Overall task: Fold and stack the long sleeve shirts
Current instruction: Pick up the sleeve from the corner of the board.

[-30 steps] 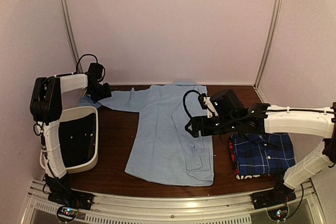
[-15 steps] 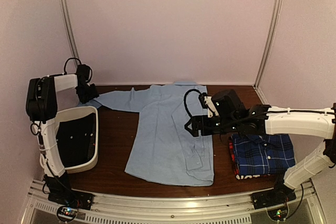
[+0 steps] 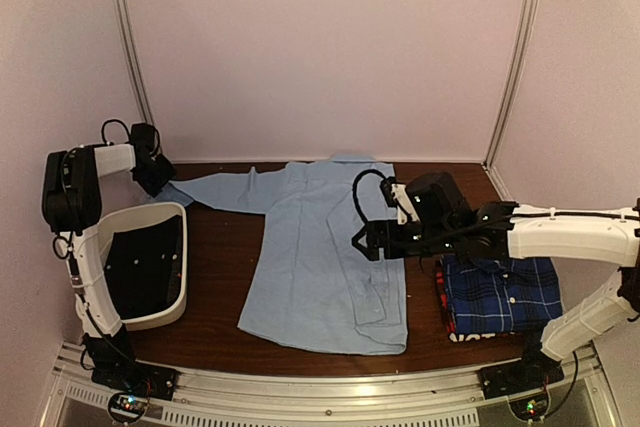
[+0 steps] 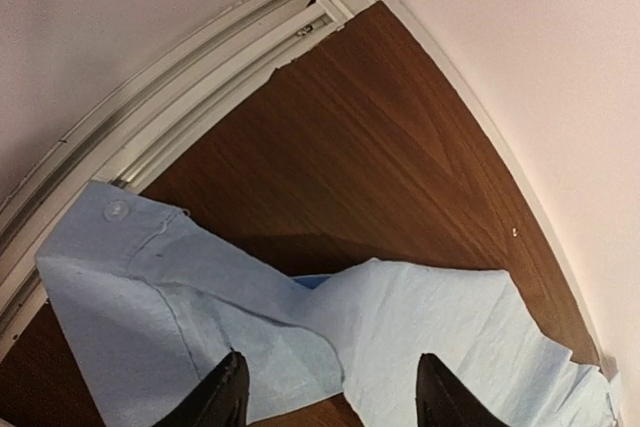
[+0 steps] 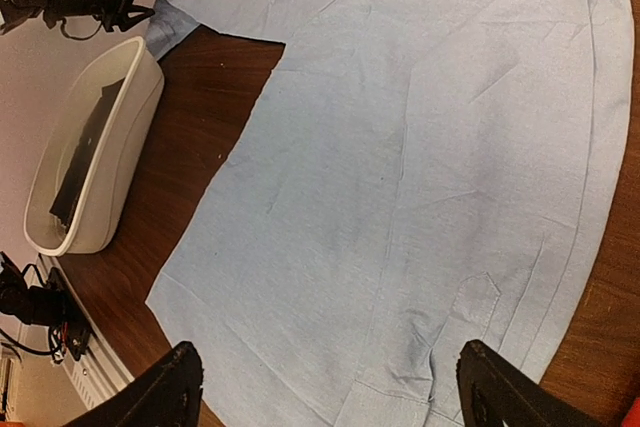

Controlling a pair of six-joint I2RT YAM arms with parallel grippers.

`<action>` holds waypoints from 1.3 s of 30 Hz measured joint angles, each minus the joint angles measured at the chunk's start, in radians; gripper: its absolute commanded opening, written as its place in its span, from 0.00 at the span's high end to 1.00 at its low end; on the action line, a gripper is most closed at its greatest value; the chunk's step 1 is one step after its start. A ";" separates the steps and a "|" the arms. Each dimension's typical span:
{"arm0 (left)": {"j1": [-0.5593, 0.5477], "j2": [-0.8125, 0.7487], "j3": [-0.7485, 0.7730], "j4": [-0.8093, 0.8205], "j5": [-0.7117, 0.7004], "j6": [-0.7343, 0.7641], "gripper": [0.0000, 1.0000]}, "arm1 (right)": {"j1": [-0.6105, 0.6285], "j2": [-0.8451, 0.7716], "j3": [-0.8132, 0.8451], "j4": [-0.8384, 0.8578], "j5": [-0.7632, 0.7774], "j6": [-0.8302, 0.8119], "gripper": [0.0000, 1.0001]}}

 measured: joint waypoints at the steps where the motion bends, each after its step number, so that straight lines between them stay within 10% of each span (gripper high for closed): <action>1: 0.000 0.004 0.004 0.011 0.003 -0.011 0.42 | 0.000 -0.005 -0.004 0.004 0.000 0.001 0.11; 10: 0.001 0.073 0.032 0.051 0.014 -0.084 0.59 | 0.000 -0.017 -0.012 0.013 0.000 0.013 0.11; 17: 0.005 0.140 0.047 0.087 0.043 -0.098 1.00 | 0.000 -0.016 -0.012 0.013 0.000 0.025 0.10; 31: -0.032 0.110 0.111 0.158 0.151 0.102 1.00 | 0.000 -0.032 -0.023 0.019 0.021 0.031 0.10; 39: -0.243 -0.014 0.093 0.218 0.246 0.265 1.00 | 0.000 -0.069 -0.032 0.015 0.106 0.031 0.10</action>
